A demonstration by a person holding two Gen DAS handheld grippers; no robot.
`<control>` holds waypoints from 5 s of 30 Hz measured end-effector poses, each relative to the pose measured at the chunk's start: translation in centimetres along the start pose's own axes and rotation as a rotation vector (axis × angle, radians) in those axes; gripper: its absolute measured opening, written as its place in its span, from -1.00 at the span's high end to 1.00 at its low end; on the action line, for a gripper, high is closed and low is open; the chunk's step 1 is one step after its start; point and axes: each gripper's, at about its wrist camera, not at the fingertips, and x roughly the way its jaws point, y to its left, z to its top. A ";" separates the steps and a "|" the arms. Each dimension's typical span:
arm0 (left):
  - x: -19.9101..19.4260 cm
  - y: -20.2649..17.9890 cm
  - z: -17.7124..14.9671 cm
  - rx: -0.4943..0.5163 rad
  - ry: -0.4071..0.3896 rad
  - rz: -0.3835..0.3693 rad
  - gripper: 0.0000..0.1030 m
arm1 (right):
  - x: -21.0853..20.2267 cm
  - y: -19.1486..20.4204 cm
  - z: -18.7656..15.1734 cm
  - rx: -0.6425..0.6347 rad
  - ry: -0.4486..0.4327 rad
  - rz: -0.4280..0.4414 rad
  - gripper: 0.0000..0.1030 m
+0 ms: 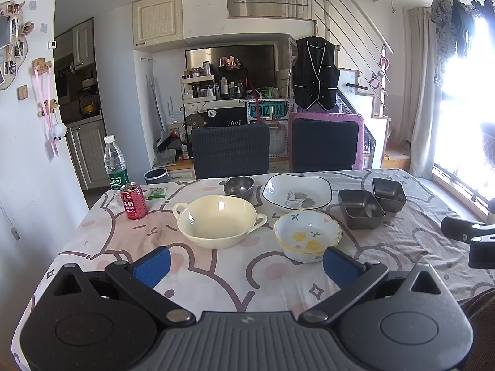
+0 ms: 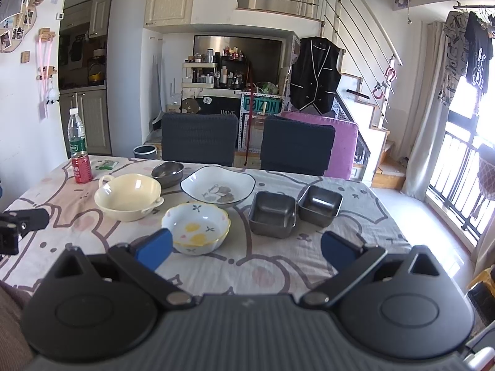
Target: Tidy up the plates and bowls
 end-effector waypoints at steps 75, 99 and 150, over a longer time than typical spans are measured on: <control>4.1 -1.4 3.2 0.044 -0.002 -0.028 -1.00 | 3.4 -1.7 2.2 0.064 0.042 0.068 -1.00; 24.9 -1.7 13.5 0.085 -0.003 -0.220 -1.00 | 21.7 -7.0 9.9 0.307 0.069 0.219 -1.00; 51.0 -0.7 13.1 -0.089 0.509 -0.357 0.22 | 46.8 -6.3 8.4 0.442 0.572 0.118 0.84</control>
